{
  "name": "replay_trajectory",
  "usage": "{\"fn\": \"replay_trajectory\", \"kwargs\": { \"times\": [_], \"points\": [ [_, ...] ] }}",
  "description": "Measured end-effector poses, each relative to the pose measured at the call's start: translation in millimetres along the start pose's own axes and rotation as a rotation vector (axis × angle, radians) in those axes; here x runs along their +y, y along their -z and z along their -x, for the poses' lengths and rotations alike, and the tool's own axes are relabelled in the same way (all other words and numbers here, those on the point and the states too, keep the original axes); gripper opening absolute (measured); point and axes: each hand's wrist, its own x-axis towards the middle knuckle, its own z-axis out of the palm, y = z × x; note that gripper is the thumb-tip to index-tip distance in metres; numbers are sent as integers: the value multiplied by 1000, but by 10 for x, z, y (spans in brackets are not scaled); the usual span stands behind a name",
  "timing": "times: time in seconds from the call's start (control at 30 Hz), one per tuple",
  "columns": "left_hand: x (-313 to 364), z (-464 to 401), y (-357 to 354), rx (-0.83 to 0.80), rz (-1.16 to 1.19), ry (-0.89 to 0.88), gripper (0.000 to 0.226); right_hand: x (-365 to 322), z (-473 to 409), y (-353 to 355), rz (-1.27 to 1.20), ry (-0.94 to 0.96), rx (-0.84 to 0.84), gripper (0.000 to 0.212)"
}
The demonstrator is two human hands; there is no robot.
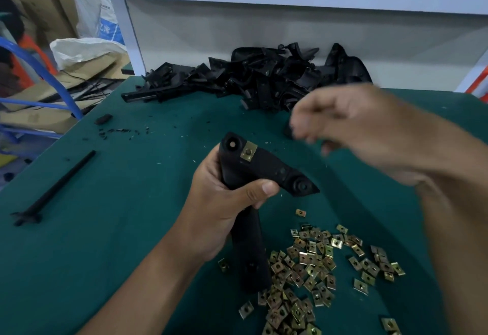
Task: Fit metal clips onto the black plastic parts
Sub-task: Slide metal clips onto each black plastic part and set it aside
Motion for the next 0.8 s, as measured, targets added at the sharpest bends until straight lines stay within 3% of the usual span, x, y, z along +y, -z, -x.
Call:
{"fn": "replay_trajectory", "kwargs": {
  "times": [0.07, 0.1, 0.2, 0.33, 0.53, 0.67, 0.8],
  "points": [
    [1, 3, -6, -3, -25, 10, 22, 37, -3, 110, -139, 35, 173, 15],
    [-2, 0, 0, 8, -23, 18, 21, 46, 6, 147, -188, 67, 164, 16],
    [-28, 1, 33, 46, -8, 36, 24, 23, 43, 137, -242, 128, -2, 15],
    [-58, 6, 58, 57, 2, 23, 33, -71, 76, 99, -231, 221, -95, 11],
    [-64, -1, 46, 27, 4, 19, 33, -84, 118, 100, -224, 207, -242, 11],
    [-46, 3, 37, 19, 6, 27, 32, 8, 123, 201, -61, 70, -309, 12],
    [-43, -4, 66, 69, 15, 67, 24, 432, -33, 154, 518, -318, -355, 13]
  ]
}}
